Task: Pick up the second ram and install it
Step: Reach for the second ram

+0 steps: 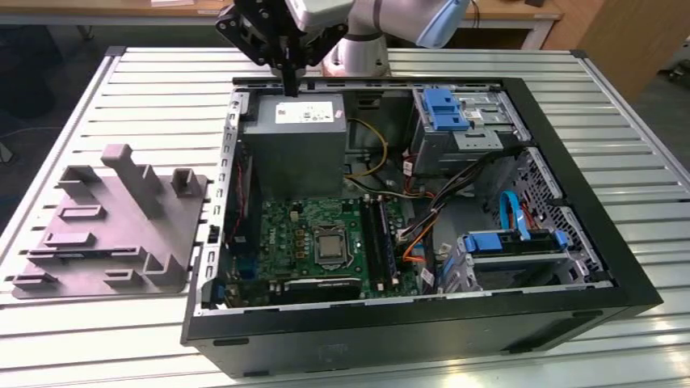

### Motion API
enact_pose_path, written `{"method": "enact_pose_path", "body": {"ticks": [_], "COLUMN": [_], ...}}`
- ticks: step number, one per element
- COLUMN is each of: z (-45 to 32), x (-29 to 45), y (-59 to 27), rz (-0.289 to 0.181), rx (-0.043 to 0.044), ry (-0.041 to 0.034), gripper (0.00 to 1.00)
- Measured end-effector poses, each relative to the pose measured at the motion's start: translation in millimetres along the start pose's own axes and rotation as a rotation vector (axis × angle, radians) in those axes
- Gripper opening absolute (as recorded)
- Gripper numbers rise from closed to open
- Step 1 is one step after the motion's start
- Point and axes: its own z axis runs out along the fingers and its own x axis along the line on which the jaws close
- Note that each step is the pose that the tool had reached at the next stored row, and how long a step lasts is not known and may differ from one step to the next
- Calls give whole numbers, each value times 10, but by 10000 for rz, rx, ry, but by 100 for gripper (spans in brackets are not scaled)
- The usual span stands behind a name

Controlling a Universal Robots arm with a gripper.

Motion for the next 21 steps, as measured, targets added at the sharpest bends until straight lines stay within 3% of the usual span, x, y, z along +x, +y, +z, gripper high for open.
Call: {"method": "enact_pose_path", "body": {"ticks": [21], "z": [-13], "x": [459], "y": [-34], "rz": [-6], "rx": [-11], "ry": [-146], "gripper": [10]}}
